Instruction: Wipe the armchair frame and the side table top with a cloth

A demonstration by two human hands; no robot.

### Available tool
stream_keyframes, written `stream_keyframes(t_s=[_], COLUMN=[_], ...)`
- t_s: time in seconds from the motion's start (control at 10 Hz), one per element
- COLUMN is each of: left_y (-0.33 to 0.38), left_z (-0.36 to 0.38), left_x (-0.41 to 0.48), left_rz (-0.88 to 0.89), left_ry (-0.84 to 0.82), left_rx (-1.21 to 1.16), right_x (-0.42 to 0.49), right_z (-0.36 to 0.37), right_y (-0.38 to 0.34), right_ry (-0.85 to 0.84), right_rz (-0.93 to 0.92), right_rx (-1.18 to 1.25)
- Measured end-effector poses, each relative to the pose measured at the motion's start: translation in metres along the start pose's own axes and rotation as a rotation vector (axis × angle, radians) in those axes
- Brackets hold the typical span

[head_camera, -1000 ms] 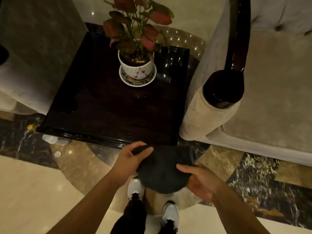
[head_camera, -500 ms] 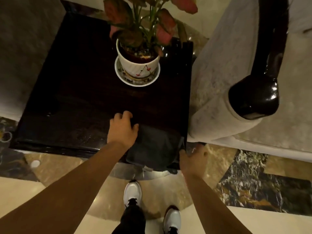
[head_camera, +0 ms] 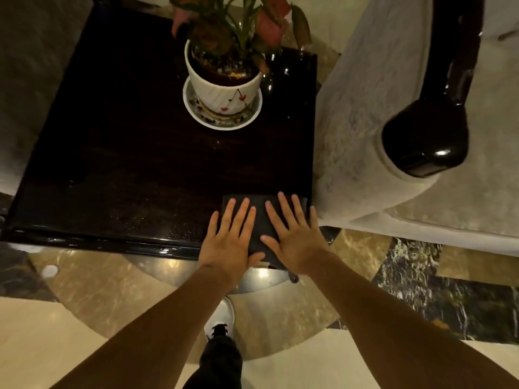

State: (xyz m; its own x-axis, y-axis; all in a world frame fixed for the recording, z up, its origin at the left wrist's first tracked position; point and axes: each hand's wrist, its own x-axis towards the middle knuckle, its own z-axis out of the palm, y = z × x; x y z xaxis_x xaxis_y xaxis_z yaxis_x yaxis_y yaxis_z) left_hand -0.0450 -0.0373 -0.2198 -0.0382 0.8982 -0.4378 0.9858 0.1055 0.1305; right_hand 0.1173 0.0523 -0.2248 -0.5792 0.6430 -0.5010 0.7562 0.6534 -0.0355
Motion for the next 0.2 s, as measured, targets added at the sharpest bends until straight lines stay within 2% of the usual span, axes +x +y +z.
stream_keyframes(t_s=[0.1,0.2], left_y=[0.001,-0.002], left_z=[-0.01,-0.016], left_x=[-0.008,-0.043], left_rz=[-0.008,-0.032], left_ry=[-0.013,0.017], left_rx=[0.007,0.095], right_x=[-0.01,-0.056], right_z=[-0.007,-0.003], right_y=[-0.001,0.01], right_ry=[-0.025,-0.042], right_rz=[0.039,0.08], right_rx=[-0.026,0.012])
